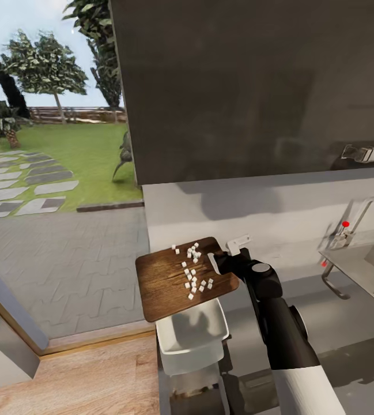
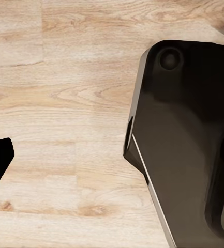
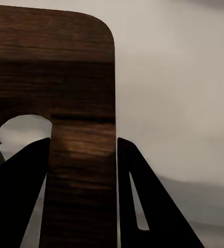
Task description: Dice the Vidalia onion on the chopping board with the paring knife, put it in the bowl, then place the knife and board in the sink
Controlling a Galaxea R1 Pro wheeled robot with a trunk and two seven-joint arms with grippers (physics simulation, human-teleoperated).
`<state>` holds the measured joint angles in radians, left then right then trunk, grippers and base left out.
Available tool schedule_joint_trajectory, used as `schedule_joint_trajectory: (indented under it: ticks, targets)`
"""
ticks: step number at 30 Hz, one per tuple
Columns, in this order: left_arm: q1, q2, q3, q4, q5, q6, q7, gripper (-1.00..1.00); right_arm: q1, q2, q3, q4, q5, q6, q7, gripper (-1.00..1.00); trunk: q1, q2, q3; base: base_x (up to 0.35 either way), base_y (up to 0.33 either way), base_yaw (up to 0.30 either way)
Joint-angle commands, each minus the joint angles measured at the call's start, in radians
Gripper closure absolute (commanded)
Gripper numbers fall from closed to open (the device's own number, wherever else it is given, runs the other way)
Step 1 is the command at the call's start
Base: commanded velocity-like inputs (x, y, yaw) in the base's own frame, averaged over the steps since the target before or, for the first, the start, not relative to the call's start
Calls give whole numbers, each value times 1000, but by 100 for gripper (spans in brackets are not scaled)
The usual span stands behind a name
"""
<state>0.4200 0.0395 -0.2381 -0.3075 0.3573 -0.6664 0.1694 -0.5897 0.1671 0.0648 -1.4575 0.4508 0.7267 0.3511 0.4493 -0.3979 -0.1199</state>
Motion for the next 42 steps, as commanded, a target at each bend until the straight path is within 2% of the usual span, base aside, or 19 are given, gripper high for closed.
schedule_joint_trajectory:
  ticks: [1,20,32,37,39,42]
  targets:
    - [0,1,-9,-2,4,-1,8,-100,-1,0,0,-1,9,4,8,100,1,-2,-2,0,0,0]
    - [0,1,-8,-2,4,-1,7,-100,-1,0,1,0,6,-22,5,100,1,-2,-2,0,29,0]
    - [0,1,-8,-2,4,-1,7,-100,-1,0,-1,10,5,-96,5,100,1,-2,-2,0,0,0]
    - [0,1,-9,-2,4,-1,7,-100,-1,0,-5,61,5,-157,4,100,1,-2,-2,0,0,0]
    - [0,1,-9,-2,4,-1,7,-100,-1,1,-19,70,5,-165,4,100,1,-2,-2,0,0,0]
    - [0,1,-9,-2,4,-1,7,-100,-1,6,-68,73,4,-168,5,100,1,-2,-2,0,0,0]
